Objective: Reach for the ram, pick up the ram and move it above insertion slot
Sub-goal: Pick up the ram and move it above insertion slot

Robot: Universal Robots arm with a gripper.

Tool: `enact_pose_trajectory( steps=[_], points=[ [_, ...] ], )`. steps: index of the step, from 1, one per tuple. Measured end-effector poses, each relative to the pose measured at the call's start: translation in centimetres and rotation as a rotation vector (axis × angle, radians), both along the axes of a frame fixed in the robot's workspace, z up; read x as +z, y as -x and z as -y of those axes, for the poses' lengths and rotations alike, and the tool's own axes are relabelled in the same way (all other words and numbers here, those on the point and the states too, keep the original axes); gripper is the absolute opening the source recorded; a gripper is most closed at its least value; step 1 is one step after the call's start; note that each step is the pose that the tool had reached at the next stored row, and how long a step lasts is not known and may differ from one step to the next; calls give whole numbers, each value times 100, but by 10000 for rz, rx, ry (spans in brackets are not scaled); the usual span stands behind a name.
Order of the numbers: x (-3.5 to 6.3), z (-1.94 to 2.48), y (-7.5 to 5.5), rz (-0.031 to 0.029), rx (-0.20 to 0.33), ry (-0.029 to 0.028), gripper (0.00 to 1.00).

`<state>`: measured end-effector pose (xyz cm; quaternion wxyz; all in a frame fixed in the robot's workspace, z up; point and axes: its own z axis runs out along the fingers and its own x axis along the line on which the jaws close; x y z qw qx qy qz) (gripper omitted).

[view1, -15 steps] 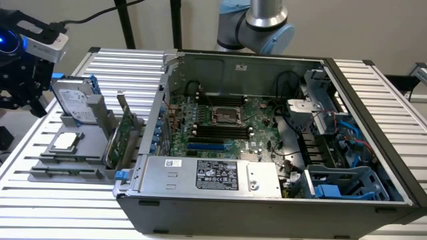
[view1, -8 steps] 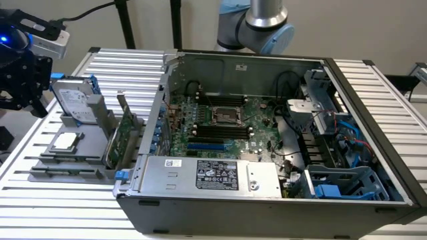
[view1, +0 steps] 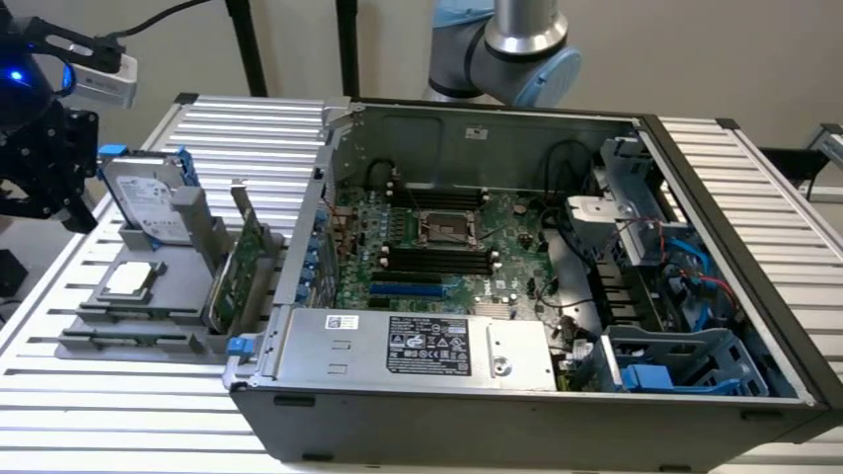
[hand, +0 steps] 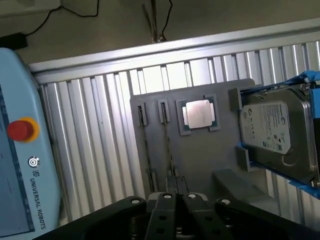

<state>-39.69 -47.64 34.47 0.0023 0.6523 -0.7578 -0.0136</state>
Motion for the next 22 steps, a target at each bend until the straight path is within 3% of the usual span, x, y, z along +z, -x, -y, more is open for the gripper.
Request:
enact_pose_trajectory(
  steps=[11,15,16,22],
  points=[
    [-39,0,0,0,1912,0,11],
    [-40,0,0,2,1920,0,12],
    [-40,0,0,2,1920,0,24],
    [-92,15,1,3,1903,0,36]
  ],
)
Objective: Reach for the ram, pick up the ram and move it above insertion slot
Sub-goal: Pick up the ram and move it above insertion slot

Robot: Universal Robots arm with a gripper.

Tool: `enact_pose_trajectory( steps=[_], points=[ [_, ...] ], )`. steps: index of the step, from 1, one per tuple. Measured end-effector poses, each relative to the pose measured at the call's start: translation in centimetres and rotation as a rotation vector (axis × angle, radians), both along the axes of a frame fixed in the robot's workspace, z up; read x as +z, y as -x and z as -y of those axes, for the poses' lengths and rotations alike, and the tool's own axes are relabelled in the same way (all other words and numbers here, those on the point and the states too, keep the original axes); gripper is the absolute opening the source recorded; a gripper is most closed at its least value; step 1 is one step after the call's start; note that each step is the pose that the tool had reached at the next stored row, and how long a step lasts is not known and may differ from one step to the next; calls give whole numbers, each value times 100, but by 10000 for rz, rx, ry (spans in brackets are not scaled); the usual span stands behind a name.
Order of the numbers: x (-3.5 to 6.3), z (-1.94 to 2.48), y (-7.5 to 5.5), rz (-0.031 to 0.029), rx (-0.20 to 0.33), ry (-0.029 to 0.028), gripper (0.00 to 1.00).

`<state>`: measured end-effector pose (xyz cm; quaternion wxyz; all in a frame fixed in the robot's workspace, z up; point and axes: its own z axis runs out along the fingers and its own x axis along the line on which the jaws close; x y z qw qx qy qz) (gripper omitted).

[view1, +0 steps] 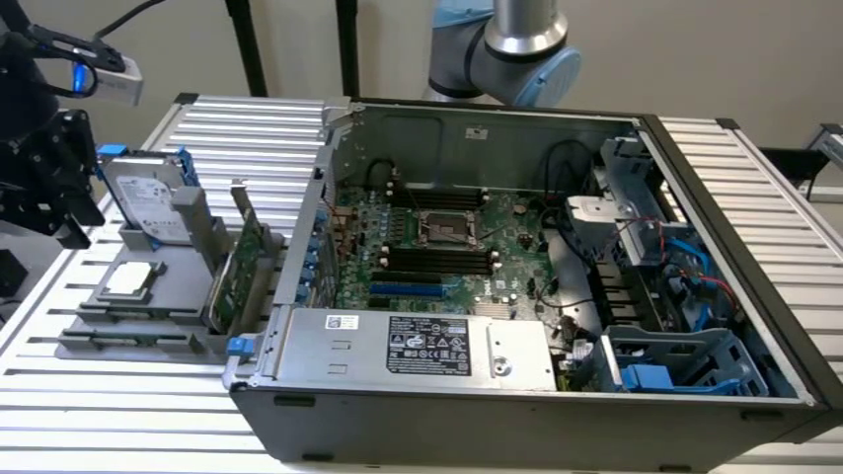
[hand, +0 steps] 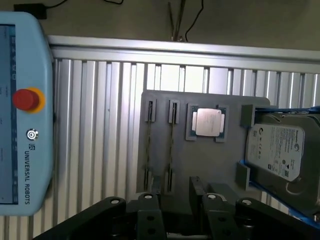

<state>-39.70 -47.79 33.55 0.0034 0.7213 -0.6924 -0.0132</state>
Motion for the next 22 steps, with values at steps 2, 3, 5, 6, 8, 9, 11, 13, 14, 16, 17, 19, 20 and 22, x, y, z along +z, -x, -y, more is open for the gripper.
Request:
enact_pose_trajectory(
  steps=[2,3,5,6,8,9,11,13,14,16,17,19,20,22],
  points=[
    [-36,13,0,-1,-5,0,36],
    [-54,21,0,-1,-7,-1,36],
    [-91,38,0,-1,-18,1,36],
    [-110,47,-1,-1,-24,0,36],
    [-146,65,-1,0,-27,-1,36],
    [-163,72,0,-1,-28,0,36],
    [-199,85,0,-1,-33,0,36],
    [-237,96,0,-1,-43,0,36],
    [-254,99,0,-1,-46,1,36],
    [-290,103,0,-2,-49,1,36],
    [-309,105,0,-1,-50,1,36],
    [-346,112,-1,-1,-51,0,36],
    [-364,119,-1,-1,-51,0,36],
    [-400,134,-1,-1,-52,1,36]
  ],
)
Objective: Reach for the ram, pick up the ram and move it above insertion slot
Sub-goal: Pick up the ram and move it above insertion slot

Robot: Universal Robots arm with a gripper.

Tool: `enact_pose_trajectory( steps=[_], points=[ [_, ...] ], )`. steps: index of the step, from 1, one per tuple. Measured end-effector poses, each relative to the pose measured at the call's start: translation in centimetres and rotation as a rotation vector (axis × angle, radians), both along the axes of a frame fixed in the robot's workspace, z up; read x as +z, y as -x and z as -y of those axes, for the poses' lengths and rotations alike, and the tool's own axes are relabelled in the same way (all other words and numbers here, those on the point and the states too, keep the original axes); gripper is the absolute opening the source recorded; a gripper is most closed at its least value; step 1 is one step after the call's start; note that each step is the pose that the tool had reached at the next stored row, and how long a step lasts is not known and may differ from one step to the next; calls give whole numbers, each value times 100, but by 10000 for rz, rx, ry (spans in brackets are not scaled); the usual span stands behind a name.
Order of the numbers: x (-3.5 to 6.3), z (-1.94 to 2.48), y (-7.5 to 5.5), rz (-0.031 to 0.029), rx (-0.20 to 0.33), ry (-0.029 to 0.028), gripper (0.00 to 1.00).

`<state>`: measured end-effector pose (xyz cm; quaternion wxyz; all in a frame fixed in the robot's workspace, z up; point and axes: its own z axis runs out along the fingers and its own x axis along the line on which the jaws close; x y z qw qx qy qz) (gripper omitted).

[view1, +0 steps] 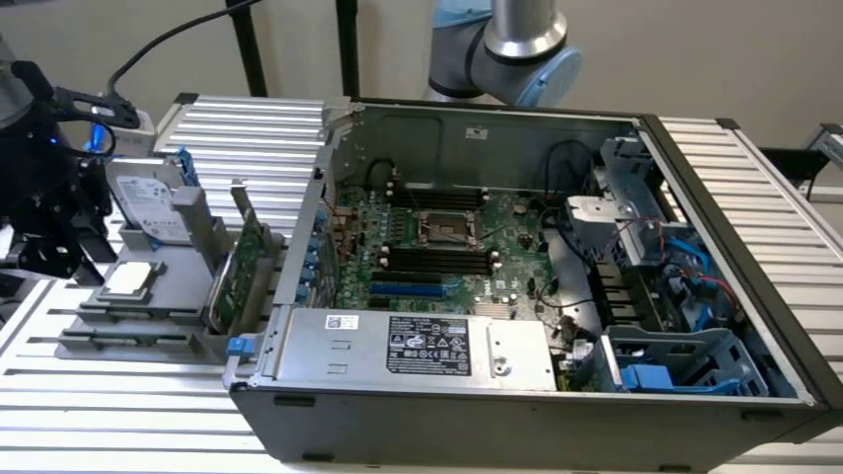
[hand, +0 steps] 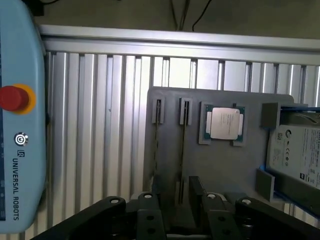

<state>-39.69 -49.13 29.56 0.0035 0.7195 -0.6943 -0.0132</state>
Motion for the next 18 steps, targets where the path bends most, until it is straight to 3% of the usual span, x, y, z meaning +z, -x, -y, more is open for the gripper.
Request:
enact_pose_trajectory(
  steps=[11,14,18],
  points=[
    [-199,107,0,0,-5,0,36],
    [-255,150,0,28,-45,0,36],
    [-327,163,1,29,-54,0,36]
  ],
)
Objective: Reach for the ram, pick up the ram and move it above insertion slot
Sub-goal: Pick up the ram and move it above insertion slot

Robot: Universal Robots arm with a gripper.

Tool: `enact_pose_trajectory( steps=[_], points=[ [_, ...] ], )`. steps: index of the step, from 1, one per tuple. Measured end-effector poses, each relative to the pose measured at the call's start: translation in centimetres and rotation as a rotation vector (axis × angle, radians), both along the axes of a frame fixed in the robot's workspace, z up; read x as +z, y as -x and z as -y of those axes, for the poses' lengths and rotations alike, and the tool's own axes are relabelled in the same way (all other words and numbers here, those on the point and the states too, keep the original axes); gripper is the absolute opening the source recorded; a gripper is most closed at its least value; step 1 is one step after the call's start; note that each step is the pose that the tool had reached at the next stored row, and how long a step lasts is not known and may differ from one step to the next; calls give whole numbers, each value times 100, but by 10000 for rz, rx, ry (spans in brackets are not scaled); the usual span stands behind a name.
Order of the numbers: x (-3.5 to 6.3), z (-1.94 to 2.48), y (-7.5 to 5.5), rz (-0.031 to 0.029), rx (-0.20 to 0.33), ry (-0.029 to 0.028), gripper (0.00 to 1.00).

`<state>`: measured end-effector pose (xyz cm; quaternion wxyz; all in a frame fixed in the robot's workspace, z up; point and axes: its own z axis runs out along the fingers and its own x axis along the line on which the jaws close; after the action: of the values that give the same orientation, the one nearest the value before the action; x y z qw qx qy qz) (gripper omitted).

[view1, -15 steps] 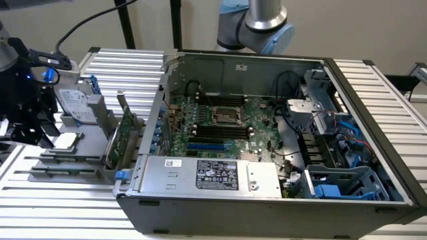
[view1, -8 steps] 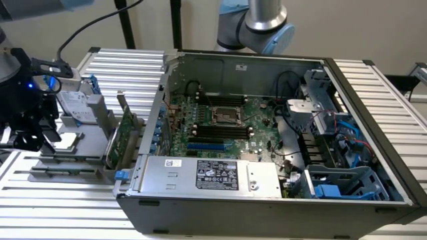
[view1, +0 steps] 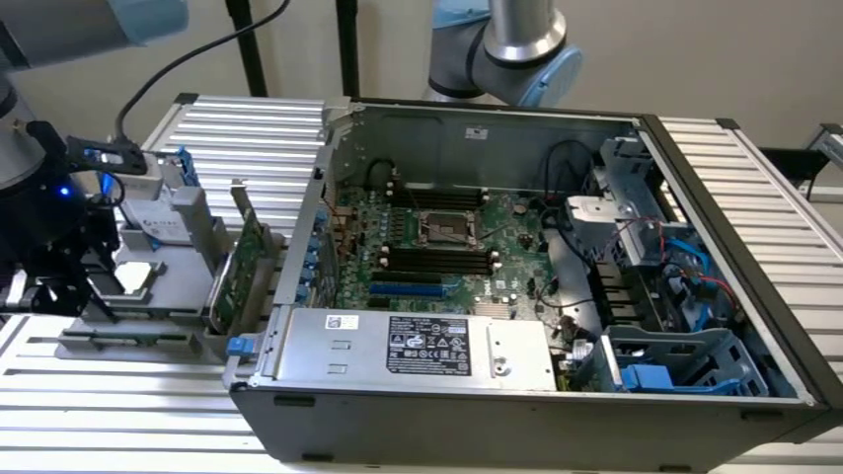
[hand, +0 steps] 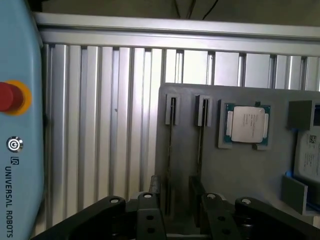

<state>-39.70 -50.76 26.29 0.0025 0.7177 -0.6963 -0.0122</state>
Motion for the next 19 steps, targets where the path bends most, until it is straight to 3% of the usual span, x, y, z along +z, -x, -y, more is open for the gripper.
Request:
enact_pose_trajectory(
  steps=[19],
  points=[
    [-345,1,-1,0,2,17,36]
  ],
)
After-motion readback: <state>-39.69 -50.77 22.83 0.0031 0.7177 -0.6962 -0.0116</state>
